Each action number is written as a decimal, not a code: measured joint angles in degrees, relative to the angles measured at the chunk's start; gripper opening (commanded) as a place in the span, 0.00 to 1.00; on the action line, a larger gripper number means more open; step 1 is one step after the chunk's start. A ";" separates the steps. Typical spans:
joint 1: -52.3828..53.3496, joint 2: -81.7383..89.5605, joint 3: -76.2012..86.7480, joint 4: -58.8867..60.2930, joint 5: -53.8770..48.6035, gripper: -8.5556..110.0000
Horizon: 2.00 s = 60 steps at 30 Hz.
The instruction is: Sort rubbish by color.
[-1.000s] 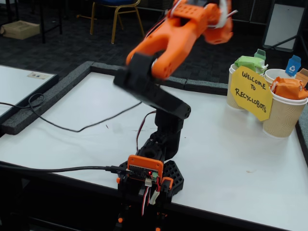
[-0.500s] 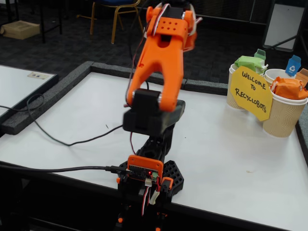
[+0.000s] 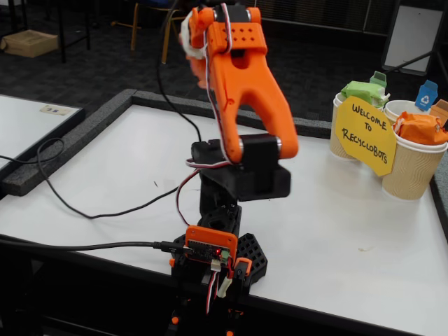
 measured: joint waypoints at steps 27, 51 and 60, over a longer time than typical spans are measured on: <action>18.90 0.09 2.72 -3.25 0.00 0.07; 45.18 24.43 16.70 -4.31 0.00 0.07; 59.24 24.52 18.90 -5.01 0.00 0.07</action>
